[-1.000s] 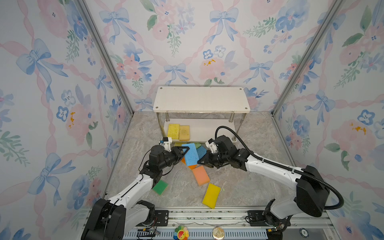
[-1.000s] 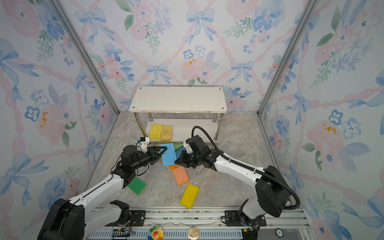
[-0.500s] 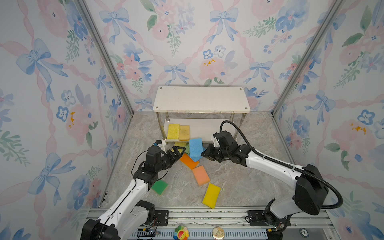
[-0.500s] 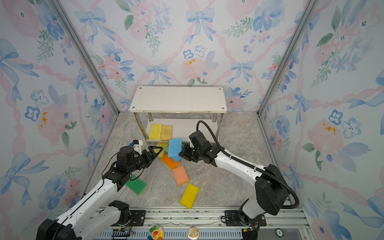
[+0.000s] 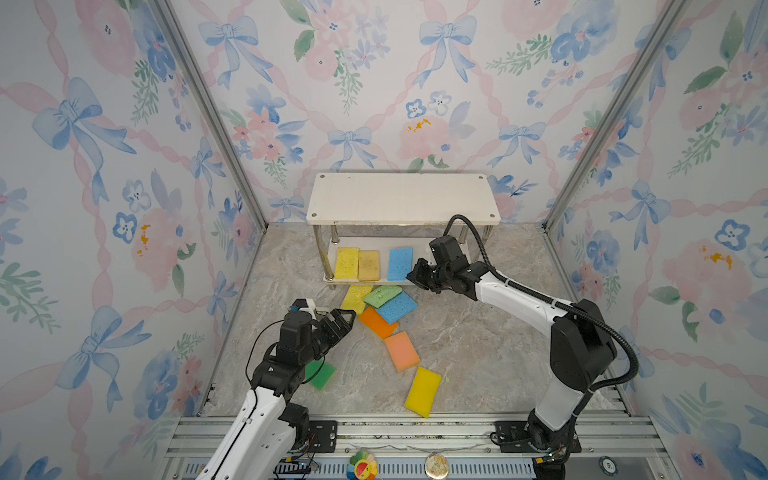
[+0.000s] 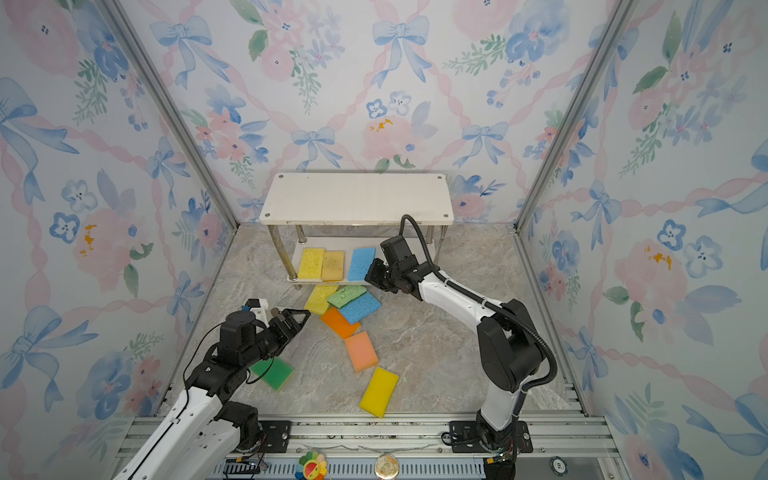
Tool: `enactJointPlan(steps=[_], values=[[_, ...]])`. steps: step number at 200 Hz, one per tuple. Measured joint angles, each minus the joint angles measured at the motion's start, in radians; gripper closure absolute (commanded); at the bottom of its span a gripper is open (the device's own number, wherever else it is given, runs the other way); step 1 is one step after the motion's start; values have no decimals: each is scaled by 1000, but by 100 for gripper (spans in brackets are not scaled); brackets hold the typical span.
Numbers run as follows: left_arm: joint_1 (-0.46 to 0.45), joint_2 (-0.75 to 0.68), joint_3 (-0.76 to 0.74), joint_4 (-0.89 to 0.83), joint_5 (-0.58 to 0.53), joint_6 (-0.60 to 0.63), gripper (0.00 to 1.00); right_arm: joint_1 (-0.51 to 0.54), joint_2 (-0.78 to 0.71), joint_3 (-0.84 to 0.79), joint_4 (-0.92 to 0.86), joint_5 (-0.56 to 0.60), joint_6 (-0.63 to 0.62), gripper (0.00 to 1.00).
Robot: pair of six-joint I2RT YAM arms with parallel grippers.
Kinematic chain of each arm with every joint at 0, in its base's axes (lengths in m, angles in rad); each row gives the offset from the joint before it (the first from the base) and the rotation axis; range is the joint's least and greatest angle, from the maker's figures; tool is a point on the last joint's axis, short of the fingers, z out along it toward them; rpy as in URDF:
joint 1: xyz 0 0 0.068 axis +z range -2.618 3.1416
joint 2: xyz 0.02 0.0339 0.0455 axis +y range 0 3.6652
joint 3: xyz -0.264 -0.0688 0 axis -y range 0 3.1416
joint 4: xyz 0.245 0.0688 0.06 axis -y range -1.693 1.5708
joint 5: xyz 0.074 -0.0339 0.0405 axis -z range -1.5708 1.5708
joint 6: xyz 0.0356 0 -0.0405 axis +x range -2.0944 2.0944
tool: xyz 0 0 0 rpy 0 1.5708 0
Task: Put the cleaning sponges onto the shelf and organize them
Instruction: 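Lower the blue sponge onto the lower tier beside the tan sponge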
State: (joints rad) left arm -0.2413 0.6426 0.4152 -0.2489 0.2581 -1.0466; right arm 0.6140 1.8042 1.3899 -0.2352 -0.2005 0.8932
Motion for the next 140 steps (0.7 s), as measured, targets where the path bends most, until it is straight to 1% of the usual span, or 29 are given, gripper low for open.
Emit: enactJointPlan(steps=[66,140], values=[[11,0,0,-12,13,7,2,-5,121,91,-8,0,-112,96],[23,2,-2,-12,31,7,2,-10,188,117,-44,12,-147,96]])
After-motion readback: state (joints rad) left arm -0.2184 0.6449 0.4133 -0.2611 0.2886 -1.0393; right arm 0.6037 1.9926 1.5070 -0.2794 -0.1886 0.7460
